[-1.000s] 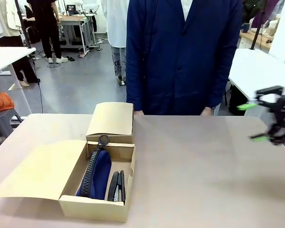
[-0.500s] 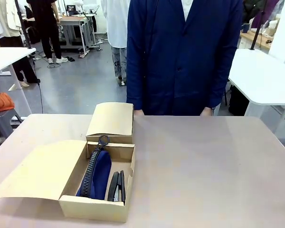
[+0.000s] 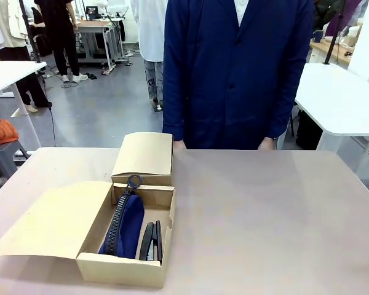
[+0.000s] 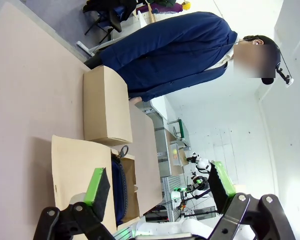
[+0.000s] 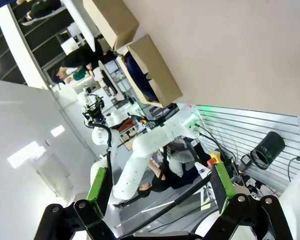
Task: Place items inside the box.
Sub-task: Close the lid of the Mailer Box closest to the robot.
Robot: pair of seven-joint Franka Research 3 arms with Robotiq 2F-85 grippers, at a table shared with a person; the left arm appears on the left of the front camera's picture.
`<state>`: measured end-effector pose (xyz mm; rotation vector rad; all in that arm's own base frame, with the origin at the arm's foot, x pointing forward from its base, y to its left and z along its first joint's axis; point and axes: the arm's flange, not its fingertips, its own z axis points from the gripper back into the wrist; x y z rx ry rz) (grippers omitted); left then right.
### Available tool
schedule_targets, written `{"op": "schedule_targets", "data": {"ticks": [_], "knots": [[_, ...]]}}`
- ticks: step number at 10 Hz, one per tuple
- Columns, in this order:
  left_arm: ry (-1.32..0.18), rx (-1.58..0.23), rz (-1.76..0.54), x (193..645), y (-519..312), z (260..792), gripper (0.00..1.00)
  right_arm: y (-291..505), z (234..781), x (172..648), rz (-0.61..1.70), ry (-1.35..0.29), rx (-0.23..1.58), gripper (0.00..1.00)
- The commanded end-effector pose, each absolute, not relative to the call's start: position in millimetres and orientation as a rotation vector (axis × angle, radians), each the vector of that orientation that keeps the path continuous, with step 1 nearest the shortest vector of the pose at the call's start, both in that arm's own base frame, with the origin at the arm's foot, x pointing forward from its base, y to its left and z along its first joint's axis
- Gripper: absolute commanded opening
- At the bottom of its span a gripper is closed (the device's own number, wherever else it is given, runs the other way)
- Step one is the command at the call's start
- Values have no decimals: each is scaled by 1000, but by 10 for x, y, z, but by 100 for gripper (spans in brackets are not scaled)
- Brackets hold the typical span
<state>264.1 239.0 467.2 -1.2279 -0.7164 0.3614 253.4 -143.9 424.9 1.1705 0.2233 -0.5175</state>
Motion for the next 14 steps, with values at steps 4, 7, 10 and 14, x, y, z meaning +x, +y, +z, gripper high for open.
{"op": "schedule_targets", "data": {"ticks": [4,7,10,14], "knots": [[-743,-1246,349,2646,2382,4677,100,-1456,4280,2509,-503,210,1180,100],[-743,-1246,349,2646,2382,4677,100,-1456,4280,2509,-503,210,1180,100],[-848,-1129,70,2722,2166,4687,100,-1456,4280,2509,-503,210,1180,100],[-1011,-826,-846,2560,1170,3901,100,-1456,4280,2509,-503,210,1180,100]]}}
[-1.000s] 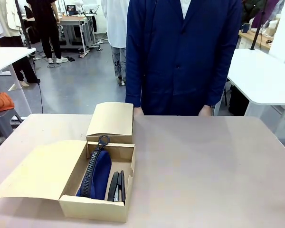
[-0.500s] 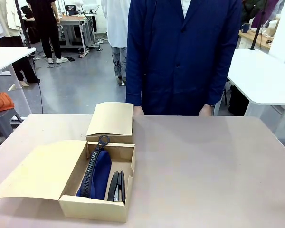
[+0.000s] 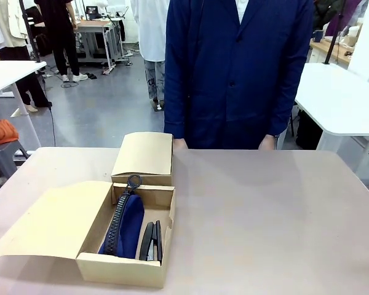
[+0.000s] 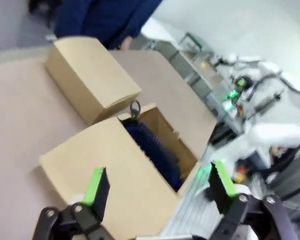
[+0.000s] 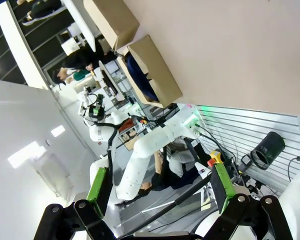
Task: Place items inside the box.
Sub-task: Close the lid of the Mailer Box closest to the robot.
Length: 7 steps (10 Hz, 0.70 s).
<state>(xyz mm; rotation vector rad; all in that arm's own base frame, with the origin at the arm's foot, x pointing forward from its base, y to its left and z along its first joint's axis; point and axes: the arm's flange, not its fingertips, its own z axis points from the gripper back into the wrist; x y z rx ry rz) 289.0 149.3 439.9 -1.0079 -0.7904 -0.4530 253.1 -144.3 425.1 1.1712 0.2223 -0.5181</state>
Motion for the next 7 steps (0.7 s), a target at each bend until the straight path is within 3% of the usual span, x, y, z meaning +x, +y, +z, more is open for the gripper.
{"op": "schedule_targets", "data": {"ticks": [1,3,4,5,7], "knots": [[-1056,-692,-1041,2506,1147,3707,100,-1456,4280,2509,-503,210,1180,100],[-1310,-415,-1350,2440,1223,3493,100,-1456,4280,2509,-503,210,1180,100],[-1466,-237,-1425,2625,1255,3589,100,-1456,4280,2509,-503,210,1180,100],[-827,-781,-941,2907,1560,3929,100,-1456,4280,2509,-503,210,1180,100],[-827,-781,-941,2907,1560,3929,100,-1456,4280,2509,-503,210,1180,100]]}}
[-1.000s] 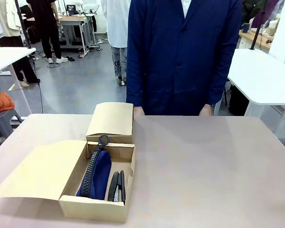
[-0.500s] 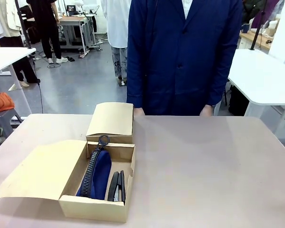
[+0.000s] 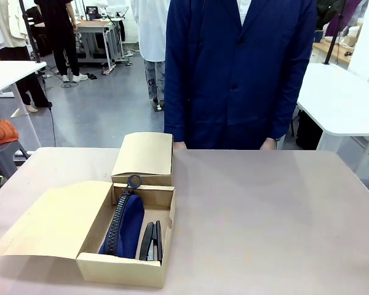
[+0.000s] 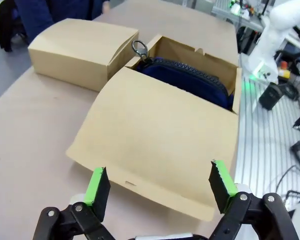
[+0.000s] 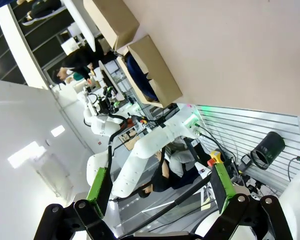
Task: Place items inside the box.
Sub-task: Close the lid of the Mailer Box closest to the robot.
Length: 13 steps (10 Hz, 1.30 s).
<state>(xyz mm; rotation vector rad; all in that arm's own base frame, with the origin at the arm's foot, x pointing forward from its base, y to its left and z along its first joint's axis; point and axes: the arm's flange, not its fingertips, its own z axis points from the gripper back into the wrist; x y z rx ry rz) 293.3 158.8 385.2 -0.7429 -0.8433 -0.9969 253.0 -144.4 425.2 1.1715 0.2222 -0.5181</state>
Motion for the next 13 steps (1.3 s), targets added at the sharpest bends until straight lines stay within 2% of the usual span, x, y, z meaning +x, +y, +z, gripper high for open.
{"op": "schedule_targets", "data": {"ticks": [1,2,3,4,5,7,9,13], "knots": [[-827,-781,-941,2907,1560,3929,100,-1456,4280,2509,-503,210,1180,100],[-843,-743,-997,2933,1588,3852,100,-1456,4280,2509,-503,210,1180,100],[-865,-661,-1188,2909,1574,3677,100,-1456,4280,2509,-503,210,1180,100],[-913,-530,-1195,2882,1644,3580,100,-1456,4280,2509,-503,210,1180,100],[-936,-541,-1301,2834,1702,3506,100,-1456,4280,2509,-503,210,1180,100],[-867,-532,-1433,2909,1780,3300,100,-1456,4280,2509,-503,210,1180,100],[-757,-469,-1403,3060,1690,3037,100,-1456,4280,2509,-503,210,1180,100],[-702,-521,-1299,3264,1482,2673,100,-1456,4280,2509,-503,210,1180,100]]}}
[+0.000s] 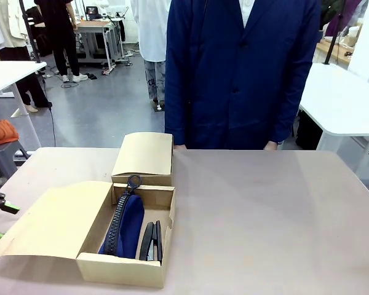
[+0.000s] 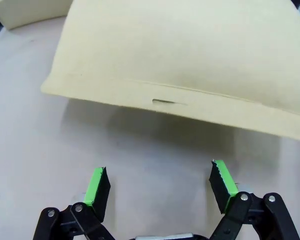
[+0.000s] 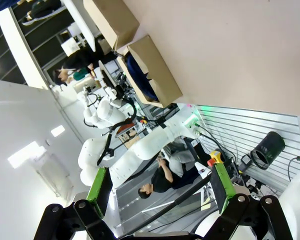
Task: Place items inside the box.
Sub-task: Close the lid of the Mailer Box closest to the robot.
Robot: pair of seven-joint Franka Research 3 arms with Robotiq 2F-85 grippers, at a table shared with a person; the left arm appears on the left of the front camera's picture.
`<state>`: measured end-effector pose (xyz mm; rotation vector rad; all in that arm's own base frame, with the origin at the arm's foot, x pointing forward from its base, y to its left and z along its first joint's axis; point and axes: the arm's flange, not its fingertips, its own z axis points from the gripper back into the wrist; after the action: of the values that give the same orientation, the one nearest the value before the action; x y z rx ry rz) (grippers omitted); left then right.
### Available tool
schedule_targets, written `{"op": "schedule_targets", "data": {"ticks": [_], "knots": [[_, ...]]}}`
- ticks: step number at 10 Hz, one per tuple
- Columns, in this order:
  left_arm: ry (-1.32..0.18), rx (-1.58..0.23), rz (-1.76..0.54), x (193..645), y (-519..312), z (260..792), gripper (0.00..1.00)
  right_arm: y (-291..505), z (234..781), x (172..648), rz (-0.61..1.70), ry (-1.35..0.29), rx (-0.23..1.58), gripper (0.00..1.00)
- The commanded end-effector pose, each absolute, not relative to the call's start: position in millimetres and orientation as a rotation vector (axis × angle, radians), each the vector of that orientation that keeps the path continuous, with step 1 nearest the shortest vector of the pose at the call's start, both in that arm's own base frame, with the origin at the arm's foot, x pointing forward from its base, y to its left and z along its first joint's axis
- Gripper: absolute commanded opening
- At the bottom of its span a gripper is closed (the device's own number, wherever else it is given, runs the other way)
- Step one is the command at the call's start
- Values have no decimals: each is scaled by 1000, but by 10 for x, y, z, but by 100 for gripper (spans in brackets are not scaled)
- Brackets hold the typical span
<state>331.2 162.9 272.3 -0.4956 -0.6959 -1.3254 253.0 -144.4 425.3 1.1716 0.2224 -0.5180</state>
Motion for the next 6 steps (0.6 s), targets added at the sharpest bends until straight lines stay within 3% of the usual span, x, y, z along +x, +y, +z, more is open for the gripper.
{"op": "schedule_targets", "data": {"ticks": [1,6], "knots": [[-702,-586,-1306,3274,1389,2611,100,-1456,4280,2509,-503,210,1180,100],[-908,-878,-1264,3088,1071,2873,100,-1456,4280,2509,-503,210,1180,100]]}}
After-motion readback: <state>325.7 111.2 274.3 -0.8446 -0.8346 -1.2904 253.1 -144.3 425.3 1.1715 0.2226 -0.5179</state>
